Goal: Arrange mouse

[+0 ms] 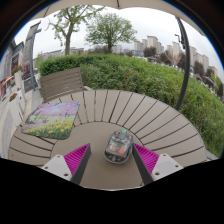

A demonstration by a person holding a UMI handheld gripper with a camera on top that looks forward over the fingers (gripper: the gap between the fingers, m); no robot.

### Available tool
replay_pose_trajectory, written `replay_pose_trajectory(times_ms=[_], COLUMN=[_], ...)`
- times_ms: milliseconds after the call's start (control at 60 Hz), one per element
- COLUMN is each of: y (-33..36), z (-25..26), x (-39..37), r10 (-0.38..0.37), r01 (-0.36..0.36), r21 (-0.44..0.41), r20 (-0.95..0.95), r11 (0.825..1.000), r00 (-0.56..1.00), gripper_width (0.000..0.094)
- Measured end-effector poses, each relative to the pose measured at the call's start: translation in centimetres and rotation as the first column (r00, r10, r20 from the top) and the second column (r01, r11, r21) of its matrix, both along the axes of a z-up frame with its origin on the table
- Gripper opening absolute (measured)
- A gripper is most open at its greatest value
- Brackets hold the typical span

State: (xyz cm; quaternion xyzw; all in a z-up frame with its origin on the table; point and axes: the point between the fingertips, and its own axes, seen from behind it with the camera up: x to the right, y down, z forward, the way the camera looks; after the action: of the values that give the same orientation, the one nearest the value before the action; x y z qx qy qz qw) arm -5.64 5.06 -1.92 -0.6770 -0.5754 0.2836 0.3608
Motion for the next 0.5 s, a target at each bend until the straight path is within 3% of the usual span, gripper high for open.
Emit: replay_pose_trajectory(times_ms=[250,350,400,417,433,500], y=[-0.4,-0.3,-0.2,-0.2,0.0,0.3], z=[-0.2,-0.2,-0.2,-0.3,-0.2,0.0], x=[-2.8,-3.3,-3.5,-3.6,-3.6,-3.7], r10=[0.017,0.010,0.006,0.006,0.006,-0.004], r01=[-0.017,-0.010,-0.005,-0.006,-0.006,0.004], r21=[-0.023,-0.022,-0.018,-0.016,-0.007,0.002], r20=[0.013,0.015,0.016,0.018,0.021,0.038], r11=[1.000,1.000,1.000,1.000,1.000,1.000], r00=[1.000,1.000,1.000,1.000,1.000,0.999], gripper_width=[0.0845,0.0797,0.0696,0.0594,0.0406,0.0386])
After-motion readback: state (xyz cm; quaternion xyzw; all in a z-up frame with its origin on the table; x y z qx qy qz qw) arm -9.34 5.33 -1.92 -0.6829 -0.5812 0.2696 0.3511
